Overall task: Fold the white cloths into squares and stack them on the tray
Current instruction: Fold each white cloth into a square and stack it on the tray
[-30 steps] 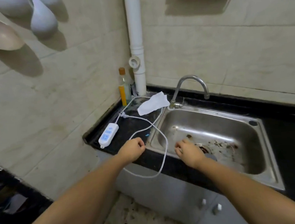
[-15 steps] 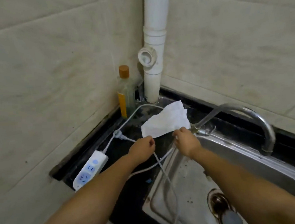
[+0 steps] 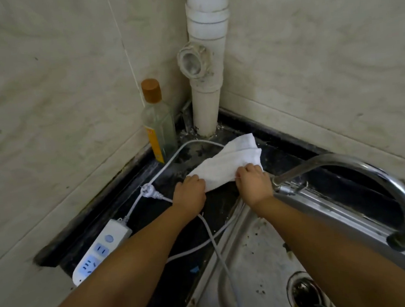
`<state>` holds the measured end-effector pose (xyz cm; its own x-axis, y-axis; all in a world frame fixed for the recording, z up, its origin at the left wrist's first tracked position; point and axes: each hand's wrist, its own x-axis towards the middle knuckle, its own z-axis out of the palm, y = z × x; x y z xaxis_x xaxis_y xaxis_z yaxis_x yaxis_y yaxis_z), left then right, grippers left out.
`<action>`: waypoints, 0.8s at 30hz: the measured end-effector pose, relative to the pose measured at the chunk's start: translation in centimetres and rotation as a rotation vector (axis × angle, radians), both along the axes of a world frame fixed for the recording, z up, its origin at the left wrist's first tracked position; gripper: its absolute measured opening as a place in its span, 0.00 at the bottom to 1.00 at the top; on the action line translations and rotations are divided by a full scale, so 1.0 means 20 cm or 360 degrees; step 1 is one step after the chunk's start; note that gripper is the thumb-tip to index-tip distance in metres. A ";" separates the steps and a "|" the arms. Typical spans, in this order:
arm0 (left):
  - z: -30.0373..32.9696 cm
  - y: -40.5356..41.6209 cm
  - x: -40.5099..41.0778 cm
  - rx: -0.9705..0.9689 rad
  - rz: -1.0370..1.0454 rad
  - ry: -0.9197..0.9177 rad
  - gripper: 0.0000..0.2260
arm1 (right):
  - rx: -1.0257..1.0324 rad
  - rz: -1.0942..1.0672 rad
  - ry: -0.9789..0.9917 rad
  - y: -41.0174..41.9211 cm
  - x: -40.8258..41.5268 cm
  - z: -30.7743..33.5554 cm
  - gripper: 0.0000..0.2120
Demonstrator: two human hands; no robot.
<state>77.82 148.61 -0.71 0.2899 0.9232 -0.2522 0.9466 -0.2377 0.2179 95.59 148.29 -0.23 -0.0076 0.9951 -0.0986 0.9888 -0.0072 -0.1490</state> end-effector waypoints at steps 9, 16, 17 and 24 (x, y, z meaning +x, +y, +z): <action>0.38 -0.18 -0.12 0.0200 0.0552 -0.1105 0.03 | 0.0191 -0.0115 0.0360 -0.21 -0.04 0.32 0.08; 0.64 -0.56 -0.14 0.0136 0.0591 -0.1529 0.03 | 0.0392 -0.0297 0.0536 -0.75 0.08 0.55 0.11; 0.66 -0.64 -0.13 0.0127 0.0601 -0.1560 0.03 | 0.0388 -0.0346 0.0614 -0.85 0.11 0.57 0.11; 0.72 -1.12 0.05 -0.0071 0.0471 -0.1695 0.08 | 0.0369 -0.0684 0.1114 -1.54 0.36 0.71 0.08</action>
<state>78.89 126.18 13.69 0.1478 0.9882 -0.0398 0.2875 -0.0045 0.9578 102.86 117.58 13.95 0.3920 0.9199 -0.0054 0.5865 -0.2544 -0.7690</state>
